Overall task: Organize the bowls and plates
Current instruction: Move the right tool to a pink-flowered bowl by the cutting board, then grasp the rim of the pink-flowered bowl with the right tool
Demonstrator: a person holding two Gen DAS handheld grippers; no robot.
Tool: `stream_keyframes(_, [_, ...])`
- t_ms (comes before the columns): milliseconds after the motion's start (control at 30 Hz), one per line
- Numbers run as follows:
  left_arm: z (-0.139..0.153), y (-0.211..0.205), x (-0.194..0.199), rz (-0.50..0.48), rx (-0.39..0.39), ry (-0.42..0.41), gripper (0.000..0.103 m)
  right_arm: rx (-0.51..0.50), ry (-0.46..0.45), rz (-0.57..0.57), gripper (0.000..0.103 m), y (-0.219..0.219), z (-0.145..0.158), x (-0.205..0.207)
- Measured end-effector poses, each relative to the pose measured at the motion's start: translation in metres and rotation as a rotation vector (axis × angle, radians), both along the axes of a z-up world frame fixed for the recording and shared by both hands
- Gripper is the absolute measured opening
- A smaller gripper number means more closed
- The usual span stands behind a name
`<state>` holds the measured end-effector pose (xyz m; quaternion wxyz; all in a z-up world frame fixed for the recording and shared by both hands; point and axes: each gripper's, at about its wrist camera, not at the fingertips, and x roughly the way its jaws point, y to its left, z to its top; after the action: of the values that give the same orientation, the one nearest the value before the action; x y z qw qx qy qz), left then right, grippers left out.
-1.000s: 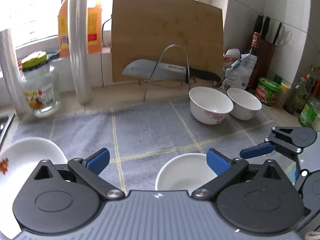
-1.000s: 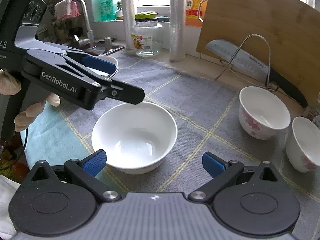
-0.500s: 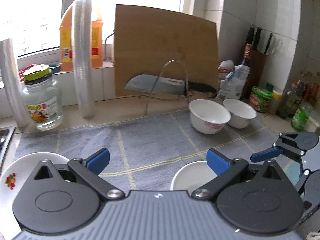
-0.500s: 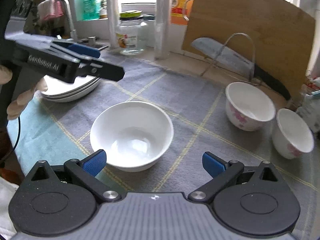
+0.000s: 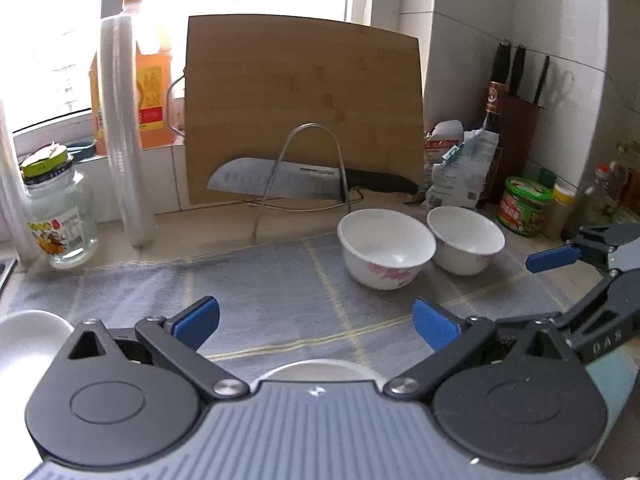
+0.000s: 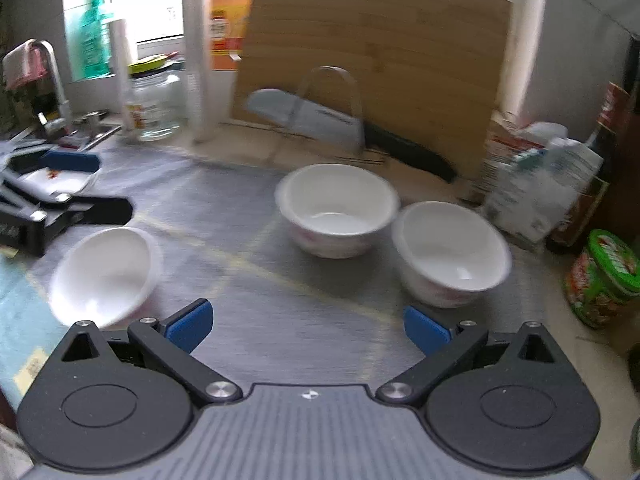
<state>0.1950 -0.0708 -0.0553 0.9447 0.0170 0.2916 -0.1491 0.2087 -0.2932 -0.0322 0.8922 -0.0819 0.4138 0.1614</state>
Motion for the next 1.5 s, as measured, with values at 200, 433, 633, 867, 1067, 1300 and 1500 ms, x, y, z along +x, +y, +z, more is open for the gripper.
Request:
stream_keyframes(200, [-0.007, -0.055, 0.007, 0.097, 0.018, -0.008, 0.102, 0.011, -0.003, 0.040, 0.103, -0.045, 0.000, 0.034])
stream_keyframes(433, [-0.022, -0.107, 0.020, 0.149, 0.111, 0.003, 0.102, 0.053, -0.015, 0.084, 0.103, -0.056, 0.009, 0.081])
stream_keyframes(633, [-0.034, -0.135, 0.033, 0.148, 0.132, 0.000, 0.102, 0.093, 0.013, 0.148, 0.103, -0.045, 0.013, 0.122])
stream_keyframes(867, [-0.046, -0.146, 0.054, 0.166, 0.144, -0.001, 0.102, 0.132, 0.098, 0.251, 0.101, -0.029, 0.003, 0.153])
stream_keyframes(1067, [-0.055, -0.148, 0.074, 0.193, 0.144, 0.044, 0.099, 0.118, 0.142, 0.333, 0.096, -0.014, -0.010, 0.174])
stream_keyframes(1300, [-0.064, -0.149, 0.088, 0.195, 0.146, 0.082, 0.094, 0.091, 0.205, 0.370, 0.089, 0.003, -0.031, 0.200])
stream_keyframes(1500, [-0.065, -0.144, 0.092, 0.198, 0.124, 0.081, 0.092, 0.083, 0.236, 0.395, 0.081, 0.010, -0.042, 0.207])
